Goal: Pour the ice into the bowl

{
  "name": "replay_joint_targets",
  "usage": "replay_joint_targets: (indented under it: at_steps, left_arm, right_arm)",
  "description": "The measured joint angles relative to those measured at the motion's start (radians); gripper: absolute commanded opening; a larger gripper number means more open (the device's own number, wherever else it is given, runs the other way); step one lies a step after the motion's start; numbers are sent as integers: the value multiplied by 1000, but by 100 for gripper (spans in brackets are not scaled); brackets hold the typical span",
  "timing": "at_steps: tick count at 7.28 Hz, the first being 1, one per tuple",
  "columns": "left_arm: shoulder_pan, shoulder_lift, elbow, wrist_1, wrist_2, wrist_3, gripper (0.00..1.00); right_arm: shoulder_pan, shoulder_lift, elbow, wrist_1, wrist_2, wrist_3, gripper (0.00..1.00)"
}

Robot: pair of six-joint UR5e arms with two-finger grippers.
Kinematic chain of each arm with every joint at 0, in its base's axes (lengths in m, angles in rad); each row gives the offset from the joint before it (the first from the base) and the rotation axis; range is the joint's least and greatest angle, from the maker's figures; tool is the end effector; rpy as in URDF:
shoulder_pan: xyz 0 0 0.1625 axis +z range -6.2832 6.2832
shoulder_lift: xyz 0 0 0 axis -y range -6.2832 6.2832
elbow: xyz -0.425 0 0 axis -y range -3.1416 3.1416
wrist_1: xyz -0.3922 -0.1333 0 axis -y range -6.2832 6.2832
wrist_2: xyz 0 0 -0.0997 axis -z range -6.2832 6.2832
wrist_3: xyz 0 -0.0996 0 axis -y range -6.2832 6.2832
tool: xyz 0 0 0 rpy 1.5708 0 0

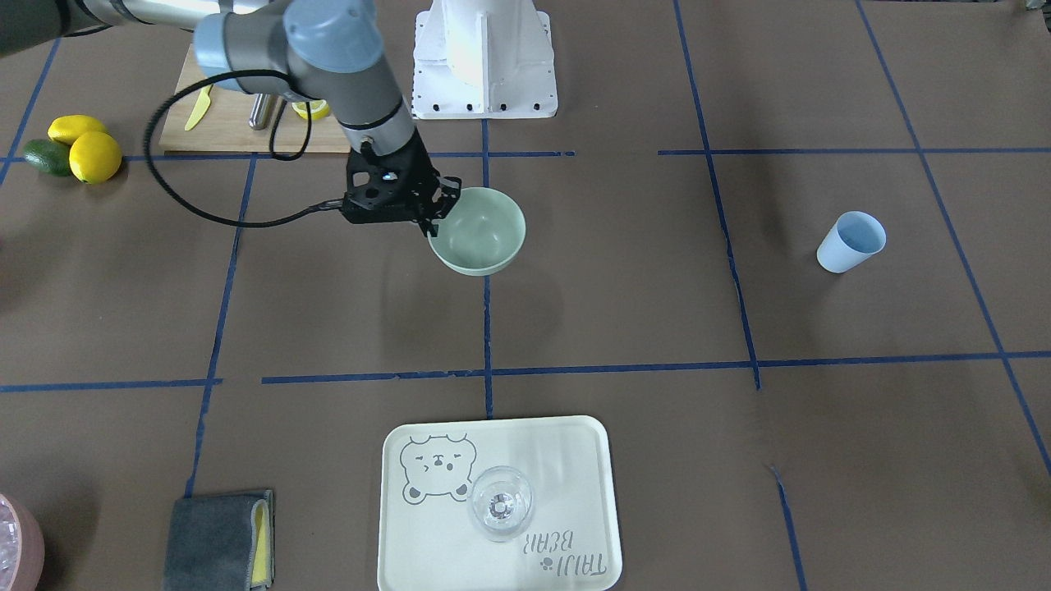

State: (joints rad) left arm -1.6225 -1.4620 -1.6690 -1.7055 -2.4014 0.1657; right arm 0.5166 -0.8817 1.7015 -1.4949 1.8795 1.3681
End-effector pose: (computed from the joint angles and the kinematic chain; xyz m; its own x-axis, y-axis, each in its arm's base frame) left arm -0.0831 -0.4496 0.6435 0.6774 0.2191 -0.7022 -0.0613 0.9681 0.2429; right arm -0.5354 -0.4226 0.1853 0.5855 0.1120 0.8029 -0.1495 0.9883 -0.0288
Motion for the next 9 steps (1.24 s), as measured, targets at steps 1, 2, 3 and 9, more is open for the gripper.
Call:
replay_joint_targets:
  at_steps: [1, 2, 3, 9]
  left_arm:
    - [1, 0, 0, 1, -3, 0, 100]
    - [2, 0, 1, 1, -8, 0, 100]
    - [4, 0, 1, 1, -11, 0, 100]
    - [17, 0, 0, -1, -27, 0, 100]
  right_arm:
    - [-22, 60, -81, 8, -21, 17, 0]
    - [-41, 85, -133, 31, -40, 23, 0]
    - [-56, 92, -168, 58, -54, 25, 0]
    - [-21, 86, -125, 67, -88, 8, 100]
